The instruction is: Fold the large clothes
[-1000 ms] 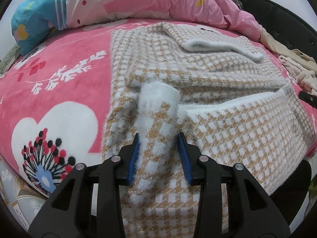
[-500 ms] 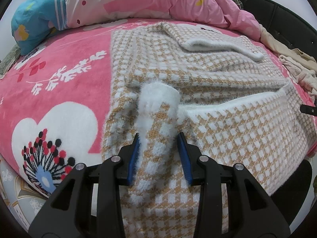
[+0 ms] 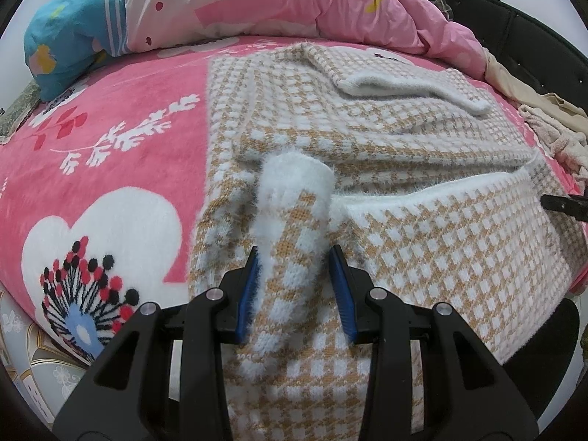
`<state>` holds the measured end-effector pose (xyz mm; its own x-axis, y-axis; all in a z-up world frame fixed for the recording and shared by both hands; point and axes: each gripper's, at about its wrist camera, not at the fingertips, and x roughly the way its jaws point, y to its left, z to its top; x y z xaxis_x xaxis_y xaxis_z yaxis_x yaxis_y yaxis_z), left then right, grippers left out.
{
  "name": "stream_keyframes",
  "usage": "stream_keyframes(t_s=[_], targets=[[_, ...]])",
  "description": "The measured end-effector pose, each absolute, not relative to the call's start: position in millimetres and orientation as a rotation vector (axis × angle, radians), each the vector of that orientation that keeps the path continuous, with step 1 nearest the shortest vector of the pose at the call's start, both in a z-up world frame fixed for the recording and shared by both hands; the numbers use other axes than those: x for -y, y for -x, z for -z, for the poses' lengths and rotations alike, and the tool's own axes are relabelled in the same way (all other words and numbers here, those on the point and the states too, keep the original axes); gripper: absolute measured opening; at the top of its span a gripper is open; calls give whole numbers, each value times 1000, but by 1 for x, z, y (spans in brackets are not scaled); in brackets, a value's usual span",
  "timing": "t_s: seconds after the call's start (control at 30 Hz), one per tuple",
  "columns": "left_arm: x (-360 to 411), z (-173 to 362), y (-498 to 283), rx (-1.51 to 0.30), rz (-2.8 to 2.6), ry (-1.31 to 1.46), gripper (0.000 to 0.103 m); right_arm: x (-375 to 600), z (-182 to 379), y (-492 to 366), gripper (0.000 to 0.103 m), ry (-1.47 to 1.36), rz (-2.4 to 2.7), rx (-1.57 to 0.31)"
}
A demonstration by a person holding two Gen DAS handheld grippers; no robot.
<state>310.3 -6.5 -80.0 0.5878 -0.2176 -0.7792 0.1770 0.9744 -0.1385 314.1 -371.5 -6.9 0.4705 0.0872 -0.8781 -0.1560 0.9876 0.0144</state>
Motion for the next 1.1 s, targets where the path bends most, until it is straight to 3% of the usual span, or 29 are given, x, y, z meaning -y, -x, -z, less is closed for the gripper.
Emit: stream_keyframes(t_s=[0.33, 1.1], targets=[[6, 70, -300, -894, 227, 30, 35, 339, 18, -311, 19, 287, -27, -1040], [5, 76, -303, -916, 237, 38, 35, 342, 15, -305, 19, 269, -19, -1018]])
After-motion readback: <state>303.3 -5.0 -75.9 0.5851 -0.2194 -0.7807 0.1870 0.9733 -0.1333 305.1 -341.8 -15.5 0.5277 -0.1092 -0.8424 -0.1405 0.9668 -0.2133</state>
